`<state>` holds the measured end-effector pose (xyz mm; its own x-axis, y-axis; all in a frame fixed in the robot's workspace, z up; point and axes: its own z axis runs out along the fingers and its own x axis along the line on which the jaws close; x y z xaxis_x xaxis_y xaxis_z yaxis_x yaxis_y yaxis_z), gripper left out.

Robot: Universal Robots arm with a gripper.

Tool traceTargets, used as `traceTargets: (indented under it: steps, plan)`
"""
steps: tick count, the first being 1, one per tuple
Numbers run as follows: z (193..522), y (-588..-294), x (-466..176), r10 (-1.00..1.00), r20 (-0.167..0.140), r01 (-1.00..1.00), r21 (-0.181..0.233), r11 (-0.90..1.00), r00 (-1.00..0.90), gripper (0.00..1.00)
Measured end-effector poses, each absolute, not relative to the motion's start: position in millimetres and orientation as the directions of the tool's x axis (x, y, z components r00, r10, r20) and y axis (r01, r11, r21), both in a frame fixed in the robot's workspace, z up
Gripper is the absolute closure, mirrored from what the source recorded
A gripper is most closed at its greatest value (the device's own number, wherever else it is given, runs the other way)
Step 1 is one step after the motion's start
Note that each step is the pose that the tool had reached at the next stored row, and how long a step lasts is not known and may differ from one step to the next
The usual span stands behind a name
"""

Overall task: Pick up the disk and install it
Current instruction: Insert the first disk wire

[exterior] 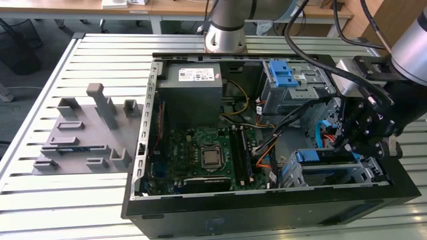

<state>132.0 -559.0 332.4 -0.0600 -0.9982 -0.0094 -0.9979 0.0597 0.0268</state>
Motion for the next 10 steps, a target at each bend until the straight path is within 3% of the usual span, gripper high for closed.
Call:
traceTargets:
  steps: [10]
  plan:
    - [328.9, -559.1, 132.4, -0.998, -0.009, -0.998, 0.029, 0.062, -0.062, 0.84]
